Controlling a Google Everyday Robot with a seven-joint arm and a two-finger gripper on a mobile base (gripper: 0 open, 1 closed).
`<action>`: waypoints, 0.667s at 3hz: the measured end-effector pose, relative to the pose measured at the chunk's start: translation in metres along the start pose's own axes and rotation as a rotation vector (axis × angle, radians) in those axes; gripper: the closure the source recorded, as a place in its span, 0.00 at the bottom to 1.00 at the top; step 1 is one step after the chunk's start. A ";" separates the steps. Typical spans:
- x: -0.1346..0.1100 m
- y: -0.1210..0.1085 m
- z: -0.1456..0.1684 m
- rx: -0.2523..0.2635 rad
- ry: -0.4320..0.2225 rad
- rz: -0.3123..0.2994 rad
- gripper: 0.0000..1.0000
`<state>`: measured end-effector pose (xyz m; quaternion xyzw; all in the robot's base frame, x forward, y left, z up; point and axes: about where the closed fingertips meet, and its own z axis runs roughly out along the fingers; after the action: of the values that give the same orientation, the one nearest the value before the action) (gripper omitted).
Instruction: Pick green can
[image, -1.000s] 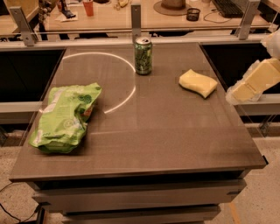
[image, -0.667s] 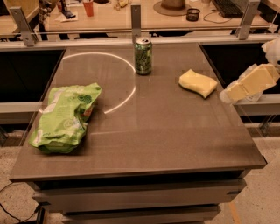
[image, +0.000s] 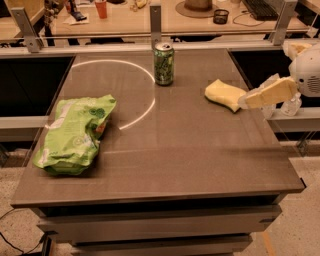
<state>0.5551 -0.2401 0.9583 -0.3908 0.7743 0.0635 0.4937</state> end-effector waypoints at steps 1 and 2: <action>0.002 -0.008 0.022 -0.027 -0.072 -0.046 0.00; 0.004 -0.013 0.039 -0.051 -0.121 -0.073 0.00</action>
Offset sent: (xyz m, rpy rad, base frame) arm 0.0566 0.0075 -0.0304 0.0649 -0.1348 0.1661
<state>0.5914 -0.2320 0.9393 -0.4265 0.7264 0.0889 0.5315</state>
